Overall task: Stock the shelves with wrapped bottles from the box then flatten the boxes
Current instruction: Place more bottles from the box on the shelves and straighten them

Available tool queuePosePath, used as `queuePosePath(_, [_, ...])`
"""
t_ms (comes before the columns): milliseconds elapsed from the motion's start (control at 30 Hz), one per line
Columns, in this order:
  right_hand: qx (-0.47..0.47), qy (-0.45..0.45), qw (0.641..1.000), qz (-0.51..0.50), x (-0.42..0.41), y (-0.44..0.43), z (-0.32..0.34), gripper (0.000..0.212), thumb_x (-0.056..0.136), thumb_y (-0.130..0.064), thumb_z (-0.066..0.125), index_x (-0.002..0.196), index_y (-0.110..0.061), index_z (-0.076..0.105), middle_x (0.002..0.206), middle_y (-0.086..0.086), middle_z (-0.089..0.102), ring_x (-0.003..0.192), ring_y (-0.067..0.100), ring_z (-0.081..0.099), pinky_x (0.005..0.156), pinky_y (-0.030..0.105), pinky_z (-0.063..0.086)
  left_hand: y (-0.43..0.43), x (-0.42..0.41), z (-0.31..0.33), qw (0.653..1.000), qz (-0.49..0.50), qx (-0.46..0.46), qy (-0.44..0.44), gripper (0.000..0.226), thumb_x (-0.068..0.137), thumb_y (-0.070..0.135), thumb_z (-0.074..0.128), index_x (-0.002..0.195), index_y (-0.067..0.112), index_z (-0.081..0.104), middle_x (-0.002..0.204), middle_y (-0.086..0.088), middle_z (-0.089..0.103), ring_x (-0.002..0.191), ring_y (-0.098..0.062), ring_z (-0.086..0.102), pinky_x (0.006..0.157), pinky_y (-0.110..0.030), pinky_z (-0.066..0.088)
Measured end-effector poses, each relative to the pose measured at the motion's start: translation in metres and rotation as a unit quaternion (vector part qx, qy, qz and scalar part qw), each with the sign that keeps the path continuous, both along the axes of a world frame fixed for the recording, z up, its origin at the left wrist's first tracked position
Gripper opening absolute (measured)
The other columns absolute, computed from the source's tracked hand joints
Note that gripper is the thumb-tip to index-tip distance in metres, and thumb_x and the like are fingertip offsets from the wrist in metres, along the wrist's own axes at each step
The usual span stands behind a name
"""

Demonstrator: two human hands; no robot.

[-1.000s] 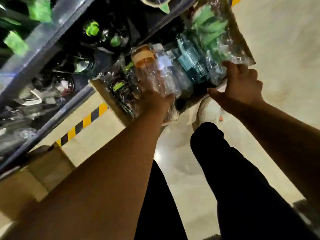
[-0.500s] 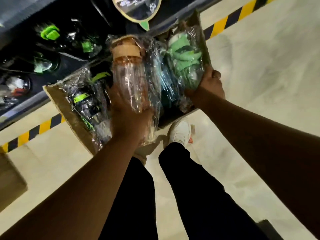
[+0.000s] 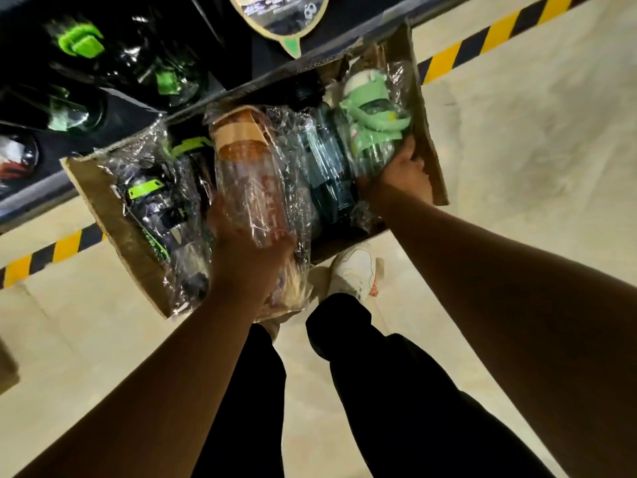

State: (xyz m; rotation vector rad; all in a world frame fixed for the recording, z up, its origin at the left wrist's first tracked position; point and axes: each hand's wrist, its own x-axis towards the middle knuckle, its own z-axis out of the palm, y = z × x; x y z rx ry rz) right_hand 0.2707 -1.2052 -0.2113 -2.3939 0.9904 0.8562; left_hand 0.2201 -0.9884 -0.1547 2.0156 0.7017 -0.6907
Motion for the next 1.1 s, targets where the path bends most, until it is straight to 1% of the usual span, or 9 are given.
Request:
queuePosePath(100, [0.019, -0.001, 1.000, 0.014, 0.004, -0.010, 0.003, 0.102, 0.074, -0.048, 0.080, 0.148, -0.013, 0.020, 0.137, 0.017, 0.050, 0.124, 0.037, 0.052, 0.101, 0.047, 0.045, 0.002, -0.004, -0.002, 1.000, 0.010, -0.007, -0.005, 0.097, 0.077, 0.011, 0.083, 0.150, 0.023, 0.019, 0.120, -0.002, 0.062, 0.087, -0.010, 0.066, 0.048, -0.005, 0.046])
queuePosePath(267, [0.039, -0.061, 0.997, -0.004, -0.007, -0.005, 0.032, 0.097, 0.063, -0.050, 0.086, 0.139, -0.013, 0.038, 0.134, 0.008, 0.055, 0.122, 0.031, 0.054, 0.101, 0.047, 0.047, 0.004, -0.006, 0.019, 1.000, 0.014, -0.021, -0.018, 0.095, 0.078, 0.009, 0.082, 0.149, 0.022, 0.021, 0.124, -0.005, 0.061, 0.093, -0.017, 0.066, 0.053, -0.009, 0.051])
queuePosePath(400, [0.130, -0.127, 0.982, -0.047, -0.022, 0.015, 0.085, 0.092, 0.067, -0.042, 0.083, 0.142, -0.020, 0.036, 0.136, 0.001, 0.054, 0.124, 0.025, 0.052, 0.106, 0.042, 0.045, 0.012, -0.007, 0.057, 0.998, 0.020, -0.021, -0.048, 0.082, 0.074, 0.012, 0.086, 0.136, 0.021, 0.032, 0.122, -0.001, 0.059, 0.110, -0.026, 0.064, 0.086, -0.031, 0.057])
queuePosePath(600, [0.282, -0.161, 0.942, -0.082, -0.059, 0.043, 0.204, 0.090, 0.068, -0.033, 0.086, 0.145, -0.028, 0.040, 0.136, -0.007, 0.056, 0.122, 0.017, 0.055, 0.102, 0.039, 0.049, 0.038, -0.016, 0.165, 0.986, 0.110, -0.097, -0.081, 0.101, 0.061, 0.016, 0.087, 0.144, 0.024, 0.029, 0.117, 0.008, 0.058, 0.104, -0.020, 0.066, 0.089, -0.050, 0.057])
queuePosePath(700, [0.338, -0.184, 0.921, -0.064, -0.082, 0.065, 0.269, 0.074, 0.064, -0.041, 0.086, 0.130, -0.030, 0.053, 0.121, -0.010, 0.066, 0.111, 0.012, 0.064, 0.098, 0.042, 0.053, 0.059, -0.036, 0.224, 0.968, 0.155, -0.157, -0.122, 0.098, 0.061, 0.015, 0.080, 0.143, 0.023, 0.026, 0.117, 0.004, 0.058, 0.093, -0.001, 0.068, 0.079, -0.032, 0.059])
queuePosePath(800, [0.379, -0.206, 0.900, -0.056, -0.106, 0.095, 0.325, 0.056, 0.074, -0.015, 0.085, 0.123, -0.018, 0.059, 0.111, -0.006, 0.071, 0.101, 0.007, 0.068, 0.090, 0.033, 0.055, 0.085, -0.066, 0.277, 0.952, 0.195, -0.193, -0.133, 0.107, 0.059, 0.017, 0.085, 0.148, 0.022, 0.025, 0.119, -0.005, 0.062, 0.094, -0.007, 0.069, 0.079, -0.033, 0.057])
queuePosePath(900, [0.420, -0.192, 0.886, -0.045, -0.138, 0.135, 0.377, 0.071, 0.074, -0.019, 0.086, 0.133, 0.000, 0.052, 0.122, 0.011, 0.067, 0.106, 0.014, 0.067, 0.086, 0.033, 0.057, 0.117, -0.109, 0.331, 0.942, 0.220, -0.212, -0.139, 0.100, 0.069, 0.005, 0.085, 0.147, 0.025, 0.026, 0.112, -0.005, 0.064, 0.086, -0.003, 0.069, 0.076, -0.029, 0.058])
queuePosePath(967, [0.432, -0.174, 0.885, -0.029, -0.162, 0.163, 0.411, 0.092, 0.063, -0.039, 0.090, 0.137, -0.005, 0.048, 0.130, 0.012, 0.062, 0.119, 0.021, 0.061, 0.093, 0.037, 0.056, 0.140, -0.142, 0.370, 0.930, 0.239, -0.239, -0.144, 0.092, 0.080, -0.013, 0.072, 0.149, 0.021, 0.023, 0.110, -0.011, 0.059, 0.076, -0.002, 0.068, 0.065, -0.021, 0.057])
queuePosePath(1100, [0.467, -0.160, 0.869, 0.043, -0.218, 0.230, 0.483, 0.073, 0.067, -0.040, 0.087, 0.129, -0.024, 0.051, 0.127, -0.010, 0.059, 0.122, 0.014, 0.055, 0.101, 0.036, 0.048, 0.198, -0.211, 0.445, 0.915, 0.257, -0.257, -0.176, 0.086, 0.082, -0.013, 0.069, 0.147, 0.023, 0.027, 0.116, -0.010, 0.063, 0.077, 0.000, 0.068, 0.064, -0.020, 0.057])
